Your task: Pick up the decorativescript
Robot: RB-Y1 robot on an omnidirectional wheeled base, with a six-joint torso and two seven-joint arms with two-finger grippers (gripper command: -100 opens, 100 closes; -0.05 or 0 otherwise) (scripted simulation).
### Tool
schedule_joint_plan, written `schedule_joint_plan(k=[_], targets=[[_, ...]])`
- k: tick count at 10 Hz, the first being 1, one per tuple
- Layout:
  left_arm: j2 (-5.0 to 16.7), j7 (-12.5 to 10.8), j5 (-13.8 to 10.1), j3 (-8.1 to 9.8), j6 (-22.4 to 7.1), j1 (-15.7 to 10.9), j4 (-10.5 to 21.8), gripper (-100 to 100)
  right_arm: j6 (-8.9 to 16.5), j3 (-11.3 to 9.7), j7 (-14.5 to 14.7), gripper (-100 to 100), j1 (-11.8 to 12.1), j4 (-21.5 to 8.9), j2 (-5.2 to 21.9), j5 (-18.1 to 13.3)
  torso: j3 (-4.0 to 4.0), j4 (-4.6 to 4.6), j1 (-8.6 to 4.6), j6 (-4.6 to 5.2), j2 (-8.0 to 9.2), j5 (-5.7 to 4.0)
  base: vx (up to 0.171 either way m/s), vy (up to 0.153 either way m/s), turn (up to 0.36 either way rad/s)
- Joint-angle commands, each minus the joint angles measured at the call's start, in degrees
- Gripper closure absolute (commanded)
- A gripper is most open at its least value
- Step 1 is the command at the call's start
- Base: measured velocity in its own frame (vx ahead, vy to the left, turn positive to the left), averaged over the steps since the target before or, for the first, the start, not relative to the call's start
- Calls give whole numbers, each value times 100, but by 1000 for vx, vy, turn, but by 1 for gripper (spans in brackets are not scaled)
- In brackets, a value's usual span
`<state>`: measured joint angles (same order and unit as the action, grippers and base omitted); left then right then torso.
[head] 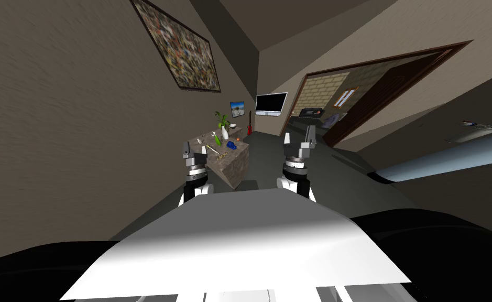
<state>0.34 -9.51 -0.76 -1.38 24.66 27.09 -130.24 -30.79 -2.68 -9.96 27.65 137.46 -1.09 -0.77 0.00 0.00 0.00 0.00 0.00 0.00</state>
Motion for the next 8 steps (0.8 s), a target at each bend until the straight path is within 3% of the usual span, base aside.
schedule_joint_plan(k=[1,4,5,7,8], targets=[[270,-153,-111,-35,-176,-131,68,-100,0,0,0,0,0,0,0,0,0,0,0,0,0,0,-15,51,1],[599,-516,-364,-113,-590,-438,238,-100,0,1,0,0,0,0,1,0,4,2,43,0,8,10,-21,112,-15],[599,-516,-364,-113,-605,-438,238,-100,0,1,0,0,0,0,1,0,2,1,49,0,4,11,0,89,-16],[783,-852,-585,-177,-952,-716,397,-100,0,1,0,0,0,0,1,0,1,0,31,0,2,7,-17,91,-19],[783,-852,-585,-177,-1011,-716,397,-100,0,1,0,0,0,0,1,0,3,1,42,1,5,9,-22,84,-20]])
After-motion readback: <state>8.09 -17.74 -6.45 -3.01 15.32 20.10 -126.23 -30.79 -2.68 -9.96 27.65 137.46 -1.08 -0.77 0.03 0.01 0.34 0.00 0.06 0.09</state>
